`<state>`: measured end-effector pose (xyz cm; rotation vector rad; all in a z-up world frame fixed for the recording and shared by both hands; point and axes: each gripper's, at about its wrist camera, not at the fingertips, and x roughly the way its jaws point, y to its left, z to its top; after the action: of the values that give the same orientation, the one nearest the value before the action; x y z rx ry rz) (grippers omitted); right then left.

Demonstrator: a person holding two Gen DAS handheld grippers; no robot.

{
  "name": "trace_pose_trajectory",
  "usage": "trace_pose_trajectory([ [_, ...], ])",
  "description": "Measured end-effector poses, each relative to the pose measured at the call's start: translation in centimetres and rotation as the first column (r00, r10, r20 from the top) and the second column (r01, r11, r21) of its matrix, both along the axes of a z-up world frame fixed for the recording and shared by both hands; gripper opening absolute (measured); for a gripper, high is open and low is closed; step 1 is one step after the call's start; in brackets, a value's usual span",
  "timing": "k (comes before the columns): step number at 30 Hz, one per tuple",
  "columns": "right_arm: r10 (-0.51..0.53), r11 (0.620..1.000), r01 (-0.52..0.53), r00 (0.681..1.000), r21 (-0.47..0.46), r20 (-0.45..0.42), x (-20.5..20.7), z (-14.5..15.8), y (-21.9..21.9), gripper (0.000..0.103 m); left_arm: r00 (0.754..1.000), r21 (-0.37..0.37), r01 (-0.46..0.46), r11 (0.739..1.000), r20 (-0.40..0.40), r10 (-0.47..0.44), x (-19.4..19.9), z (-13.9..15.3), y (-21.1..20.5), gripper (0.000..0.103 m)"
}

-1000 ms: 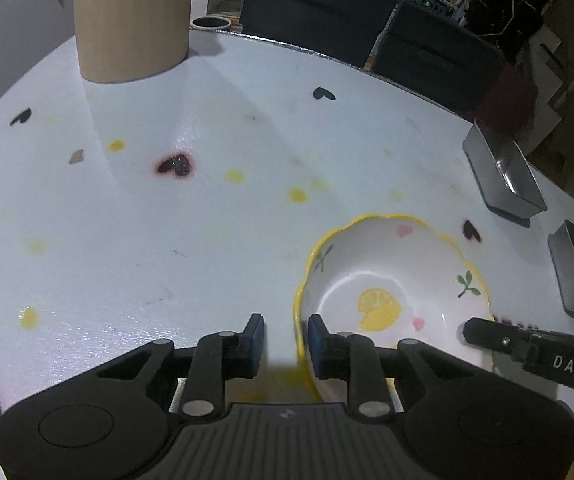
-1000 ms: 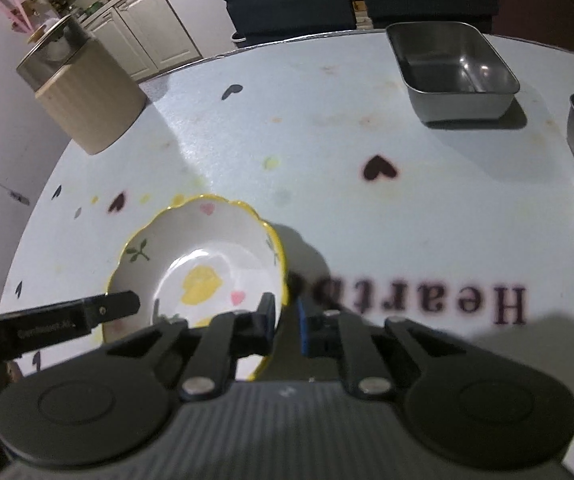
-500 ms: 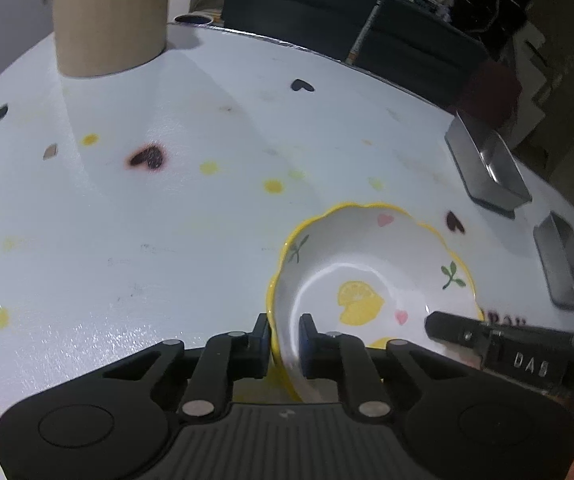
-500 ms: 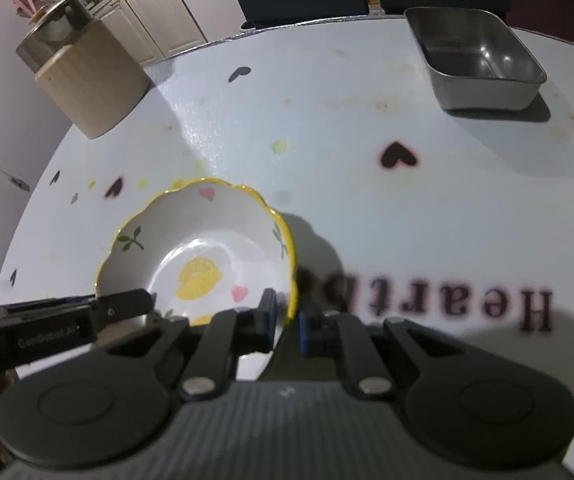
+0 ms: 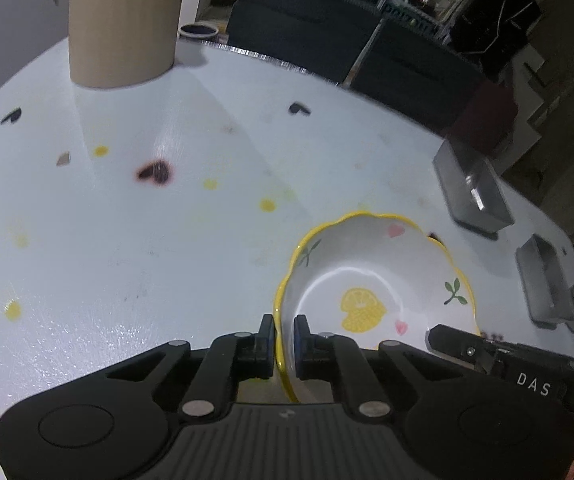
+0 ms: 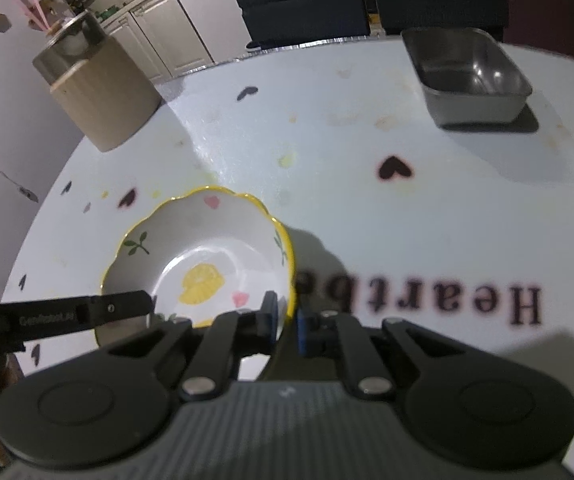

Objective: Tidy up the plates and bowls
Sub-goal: 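Lift the lemon bowl with both grippers and carry it into the cream bowl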

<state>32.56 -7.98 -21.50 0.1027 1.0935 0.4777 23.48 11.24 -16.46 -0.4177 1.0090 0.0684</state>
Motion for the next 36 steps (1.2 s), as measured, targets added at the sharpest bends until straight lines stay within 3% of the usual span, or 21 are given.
trace_pose_trajectory([
  [11,-0.033,0.998,0.029,0.997,0.056,0.070,-2.1,4.6,-2.8,0.011,0.996,-0.005,0.037,0.999,0.081,-0.036,-2.9,4.9,-2.2,0.009],
  [22,-0.075,0.990,0.065,0.994,0.127,0.077,-4.9,8.7,-6.8,0.010,0.976,-0.016,0.110,0.994,0.189,-0.105,-6.6,10.2,-5.4,0.009],
  [29,-0.112,0.985,0.100,0.991,0.141,0.078,-7.9,10.4,-10.0,0.010,0.964,-0.035,0.183,0.983,0.203,-0.172,-9.3,10.7,-8.3,0.009],
  [36,-0.158,0.980,0.153,0.987,0.127,0.032,-10.6,9.3,-13.1,0.010,0.958,-0.019,0.261,0.965,0.126,-0.256,-10.3,8.4,-11.0,0.009],
])
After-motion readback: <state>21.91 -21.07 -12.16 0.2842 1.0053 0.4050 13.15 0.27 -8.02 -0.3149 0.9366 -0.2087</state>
